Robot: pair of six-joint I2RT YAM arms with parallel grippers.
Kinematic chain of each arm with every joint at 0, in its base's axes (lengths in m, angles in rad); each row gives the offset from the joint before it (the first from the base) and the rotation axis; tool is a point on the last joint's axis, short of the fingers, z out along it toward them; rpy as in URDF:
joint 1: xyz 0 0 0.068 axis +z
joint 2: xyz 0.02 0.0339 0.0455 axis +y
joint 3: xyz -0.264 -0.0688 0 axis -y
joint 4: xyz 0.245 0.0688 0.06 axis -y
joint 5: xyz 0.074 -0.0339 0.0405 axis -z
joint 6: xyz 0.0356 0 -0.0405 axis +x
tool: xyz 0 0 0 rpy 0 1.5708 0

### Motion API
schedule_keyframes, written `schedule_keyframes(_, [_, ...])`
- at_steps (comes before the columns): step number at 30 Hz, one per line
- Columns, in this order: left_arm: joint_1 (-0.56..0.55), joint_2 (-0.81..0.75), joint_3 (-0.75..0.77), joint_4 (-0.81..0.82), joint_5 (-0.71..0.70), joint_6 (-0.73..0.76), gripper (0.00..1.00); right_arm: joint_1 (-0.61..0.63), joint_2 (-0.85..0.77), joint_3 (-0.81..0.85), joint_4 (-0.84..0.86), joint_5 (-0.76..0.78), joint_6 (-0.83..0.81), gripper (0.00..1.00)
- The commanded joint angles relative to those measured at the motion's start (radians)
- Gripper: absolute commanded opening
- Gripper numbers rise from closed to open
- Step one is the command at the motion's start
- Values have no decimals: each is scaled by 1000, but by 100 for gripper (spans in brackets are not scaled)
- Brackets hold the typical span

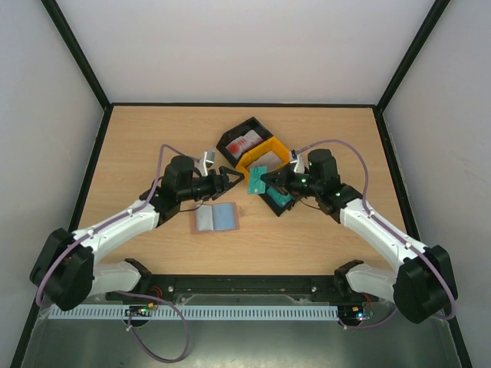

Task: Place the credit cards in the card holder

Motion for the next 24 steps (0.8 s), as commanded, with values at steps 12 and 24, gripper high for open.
schedule_keyframes(12, [2, -108, -95, 278, 172, -219, 42, 77, -66, -180, 618, -240, 297, 2])
schedule_keyframes(24, [2, -133, -134, 234, 141, -167, 2, 87, -22, -207, 642, -229, 303, 7])
